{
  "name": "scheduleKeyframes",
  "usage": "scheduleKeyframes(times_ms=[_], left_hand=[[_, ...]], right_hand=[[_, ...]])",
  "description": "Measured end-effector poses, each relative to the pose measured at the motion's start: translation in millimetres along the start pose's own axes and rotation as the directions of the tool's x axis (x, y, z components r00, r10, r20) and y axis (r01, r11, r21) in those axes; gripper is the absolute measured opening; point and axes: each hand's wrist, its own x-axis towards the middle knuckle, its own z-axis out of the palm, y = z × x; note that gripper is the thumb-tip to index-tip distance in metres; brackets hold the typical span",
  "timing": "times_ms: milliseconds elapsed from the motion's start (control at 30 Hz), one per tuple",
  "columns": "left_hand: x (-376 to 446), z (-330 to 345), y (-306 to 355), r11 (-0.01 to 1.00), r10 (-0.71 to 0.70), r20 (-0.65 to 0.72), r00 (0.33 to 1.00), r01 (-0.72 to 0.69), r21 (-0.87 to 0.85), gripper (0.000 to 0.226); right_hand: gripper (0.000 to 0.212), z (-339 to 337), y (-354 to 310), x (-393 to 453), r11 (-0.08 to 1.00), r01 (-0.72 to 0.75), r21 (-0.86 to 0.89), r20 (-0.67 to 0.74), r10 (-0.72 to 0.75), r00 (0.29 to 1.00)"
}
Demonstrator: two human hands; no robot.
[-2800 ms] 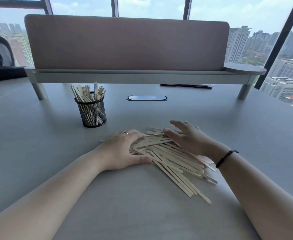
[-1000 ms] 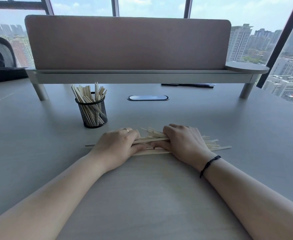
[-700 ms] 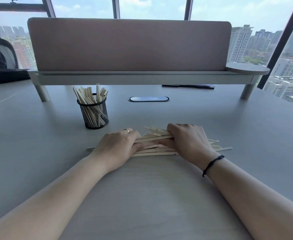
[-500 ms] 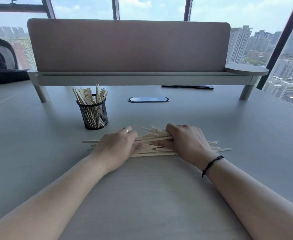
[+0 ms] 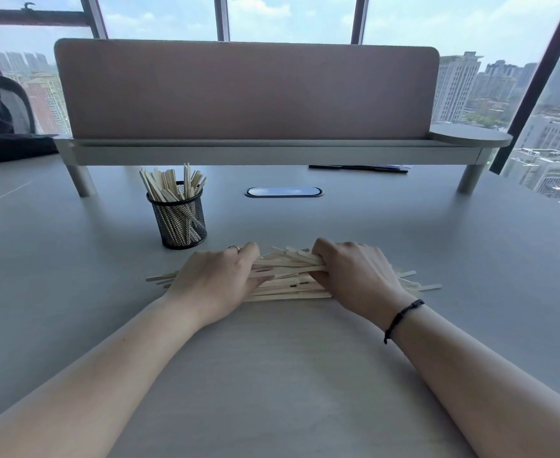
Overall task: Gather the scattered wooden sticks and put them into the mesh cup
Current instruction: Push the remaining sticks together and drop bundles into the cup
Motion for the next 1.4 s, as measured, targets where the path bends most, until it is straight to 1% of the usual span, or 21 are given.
scheduleKeyframes(times_ms=[67,167,300,367,433,500,567,700,767,900,967,1033,1100,1133,1200,1233,1267,1300,1333,1367,1400], left_hand=[[1,1,1,0.999,0.040,-0.056,0.998,-0.039,0.007,0.053],[2,0,0,0.999,0.040,-0.094,0.995,-0.038,0.027,0.054],[3,-2,2,0.997,0.035,-0.104,0.994,-0.028,0.070,0.048],[5,-4,6,0.997,0.020,-0.095,0.995,-0.013,0.072,0.044],[5,-7,8,0.997,0.002,-0.077,0.997,0.004,0.072,0.043],[4,-8,7,0.996,-0.014,-0.072,0.997,0.020,0.084,0.045],[3,-12,10,0.993,-0.042,-0.043,0.998,0.046,0.106,0.046],[8,-17,18,0.987,-0.101,0.098,0.990,0.087,0.134,0.045],[11,-21,18,0.987,-0.113,0.117,0.987,0.099,0.126,0.046],[12,-27,13,0.987,-0.119,0.094,0.988,0.107,0.123,0.036],[9,-29,6,0.987,-0.135,0.054,0.989,0.130,0.092,0.037],[7,-32,-4,0.980,-0.189,0.014,0.982,0.187,0.070,0.039],[6,-38,-11,0.961,-0.276,-0.020,0.961,0.276,0.002,0.040],[7,-42,-13,0.944,-0.320,-0.041,0.946,0.315,-0.093,0.042],[10,-51,-13,0.871,-0.393,-0.086,0.916,0.340,-0.354,0.045],[13,-58,-10,0.822,-0.435,-0.119,0.893,0.340,-0.458,0.047],[17,-64,-7,0.763,-0.491,-0.137,0.860,0.348,-0.545,0.050],[21,-69,-3,0.664,-0.556,-0.120,0.822,0.353,-0.659,0.053],[25,-73,2,0.497,-0.619,-0.062,0.783,0.329,-0.803,0.055],[29,-78,8,0.274,-0.652,0.026,0.758,0.267,-0.924,0.056],[32,-83,14,0.060,-0.637,0.122,0.761,0.206,-0.977,0.055]], right_hand=[[0.022,-3,-4,0,1.000,0.016,-0.026,-0.004,-0.017,1.000],[0.020,-6,-10,1,0.998,0.030,-0.060,-0.007,-0.030,1.000],[0.023,-5,-18,2,0.994,0.038,-0.104,-0.031,-0.041,0.999],[0.018,-4,-23,2,0.992,0.046,-0.115,-0.047,-0.051,0.998],[0.012,-4,-27,3,0.993,0.051,-0.111,-0.069,-0.059,0.996],[0.012,-4,-28,4,0.992,0.051,-0.116,-0.083,-0.061,0.995],[0.016,-4,-28,4,0.992,0.042,-0.117,-0.081,-0.052,0.995],[0.031,-8,-24,6,0.996,0.022,-0.084,-0.082,-0.029,0.996],[0.035,-11,-22,7,0.997,0.015,-0.072,-0.082,-0.020,0.996],[0.023,-17,-18,7,0.997,-0.037,-0.067,-0.089,0.031,0.996],[0.015,-20,-14,6,0.995,-0.079,-0.059,-0.101,0.072,0.992],[0.010,-23,-9,6,0.990,-0.135,-0.048,-0.116,0.128,0.985],[0.017,-26,-5,8,0.978,-0.209,-0.002,-0.109,0.207,0.972],[0.023,-29,-5,10,0.969,-0.241,0.050,-0.111,0.245,0.963],[0.035,-34,-6,16,0.937,-0.267,0.226,-0.131,0.301,0.945],[0.040,-39,-9,19,0.908,-0.251,0.335,-0.151,0.315,0.937],[0.044,-44,-14,22,0.865,-0.226,0.448,-0.171,0.331,0.928],[0.047,-50,-19,25,0.806,-0.205,0.556,-0.176,0.356,0.918],[0.048,-57,-25,28,0.728,-0.188,0.659,-0.165,0.384,0.909],[0.049,-63,-32,30,0.624,-0.168,0.763,-0.137,0.411,0.901],[0.048,-67,-40,32,0.483,-0.145,0.864,-0.092,0.435,0.896]])
